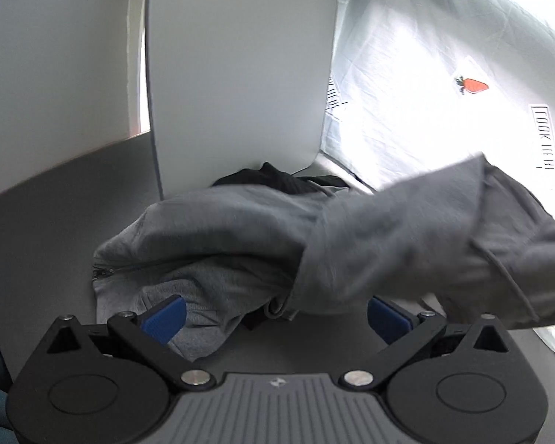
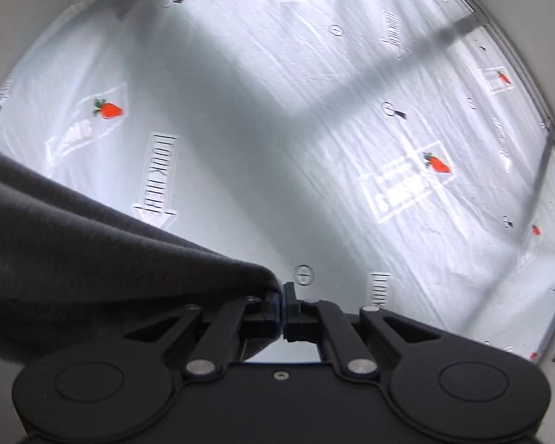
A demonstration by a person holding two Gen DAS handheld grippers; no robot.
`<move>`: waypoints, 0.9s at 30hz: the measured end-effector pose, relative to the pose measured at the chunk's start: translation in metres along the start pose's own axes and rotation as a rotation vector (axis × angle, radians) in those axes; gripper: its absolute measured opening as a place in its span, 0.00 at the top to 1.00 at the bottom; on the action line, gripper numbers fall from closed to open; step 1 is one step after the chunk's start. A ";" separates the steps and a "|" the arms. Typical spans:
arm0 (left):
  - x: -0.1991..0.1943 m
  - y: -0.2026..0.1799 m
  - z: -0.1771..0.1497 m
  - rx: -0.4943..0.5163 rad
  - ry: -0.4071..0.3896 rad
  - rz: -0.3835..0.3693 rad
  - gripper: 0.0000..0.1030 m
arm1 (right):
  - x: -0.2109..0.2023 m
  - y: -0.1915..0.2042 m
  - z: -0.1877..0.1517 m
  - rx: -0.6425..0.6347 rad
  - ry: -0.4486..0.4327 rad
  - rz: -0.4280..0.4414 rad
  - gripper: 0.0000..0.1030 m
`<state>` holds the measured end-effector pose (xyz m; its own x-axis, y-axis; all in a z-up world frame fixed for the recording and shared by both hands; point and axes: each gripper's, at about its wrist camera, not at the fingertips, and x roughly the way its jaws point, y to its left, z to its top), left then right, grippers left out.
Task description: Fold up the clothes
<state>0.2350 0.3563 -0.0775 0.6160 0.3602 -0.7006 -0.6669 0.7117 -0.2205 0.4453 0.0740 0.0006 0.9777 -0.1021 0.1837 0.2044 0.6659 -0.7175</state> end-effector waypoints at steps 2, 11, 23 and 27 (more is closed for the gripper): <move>-0.010 -0.022 -0.008 0.015 -0.016 -0.027 0.00 | 0.031 -0.057 -0.018 0.037 0.037 -0.129 0.99; -0.027 -0.150 -0.081 0.189 0.118 -0.230 0.00 | 0.121 -0.159 -0.139 0.218 0.574 0.177 0.62; 0.023 -0.286 -0.161 0.593 0.275 -0.322 0.00 | -0.069 -0.083 -0.290 0.579 1.016 0.658 0.48; 0.039 -0.311 -0.157 0.715 0.256 -0.312 0.00 | -0.062 -0.059 -0.277 0.599 0.957 0.695 0.42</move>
<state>0.4008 0.0539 -0.1433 0.5565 -0.0052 -0.8308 0.0010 1.0000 -0.0056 0.3862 -0.1635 -0.1545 0.5682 0.0774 -0.8192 -0.1609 0.9868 -0.0184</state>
